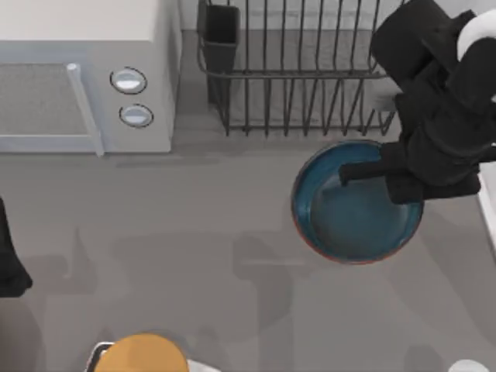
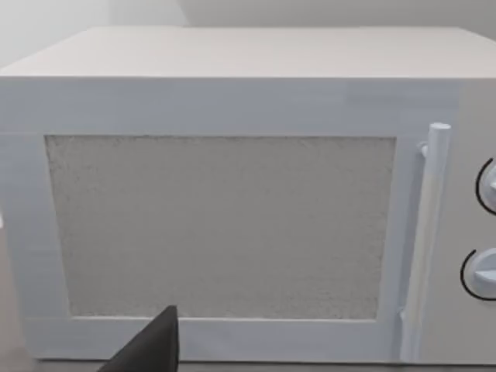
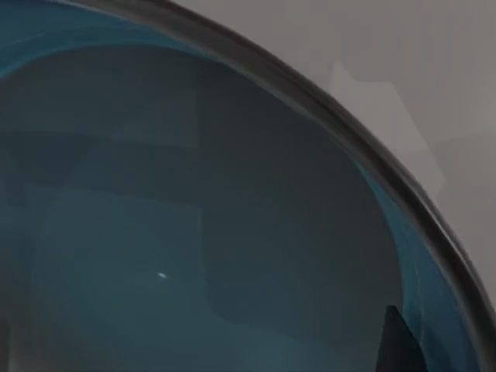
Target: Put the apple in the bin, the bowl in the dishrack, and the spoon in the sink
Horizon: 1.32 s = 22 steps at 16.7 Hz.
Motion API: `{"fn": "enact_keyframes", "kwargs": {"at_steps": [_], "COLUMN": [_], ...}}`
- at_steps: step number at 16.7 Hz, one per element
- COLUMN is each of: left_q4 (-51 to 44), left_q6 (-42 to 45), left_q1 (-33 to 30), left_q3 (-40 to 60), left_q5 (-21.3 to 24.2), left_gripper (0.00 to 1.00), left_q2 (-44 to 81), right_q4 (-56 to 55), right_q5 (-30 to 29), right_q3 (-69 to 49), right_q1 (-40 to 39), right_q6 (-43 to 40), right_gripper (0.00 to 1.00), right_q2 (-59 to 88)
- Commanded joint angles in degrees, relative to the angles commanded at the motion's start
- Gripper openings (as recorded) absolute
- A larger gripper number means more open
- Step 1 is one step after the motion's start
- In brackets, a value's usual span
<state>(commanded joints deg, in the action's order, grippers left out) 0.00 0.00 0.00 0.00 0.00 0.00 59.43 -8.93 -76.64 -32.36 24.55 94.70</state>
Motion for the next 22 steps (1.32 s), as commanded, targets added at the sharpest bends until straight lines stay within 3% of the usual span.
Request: {"fn": "enact_keyframes", "kwargs": {"at_steps": [10,13,16,22], "left_q4": [0.00,0.00,0.00,0.00], "left_q6": [0.00,0.00,0.00,0.00], "left_q1": [0.00,0.00,0.00,0.00], "left_q3": [0.00,0.00,0.00,0.00], "left_q5": [0.00,0.00,0.00,0.00], "left_gripper": [1.00,1.00,1.00,1.00], "left_q2": [0.00,0.00,0.00,0.00], "right_q4": [-44.01,-53.66,-57.88,-58.83], "right_q5": [-38.54,-47.56,-51.69,-51.32], "right_q3": [-3.96,-5.02,-5.69,-5.62], "right_q1": [-19.96,-24.65,-26.98,-26.35], "right_q6": [-16.69,-20.72,-22.66,-22.64], "right_gripper": [0.00,0.00,0.00,0.00], "right_q2": [-7.02,-10.11,-12.02,-11.13]}}
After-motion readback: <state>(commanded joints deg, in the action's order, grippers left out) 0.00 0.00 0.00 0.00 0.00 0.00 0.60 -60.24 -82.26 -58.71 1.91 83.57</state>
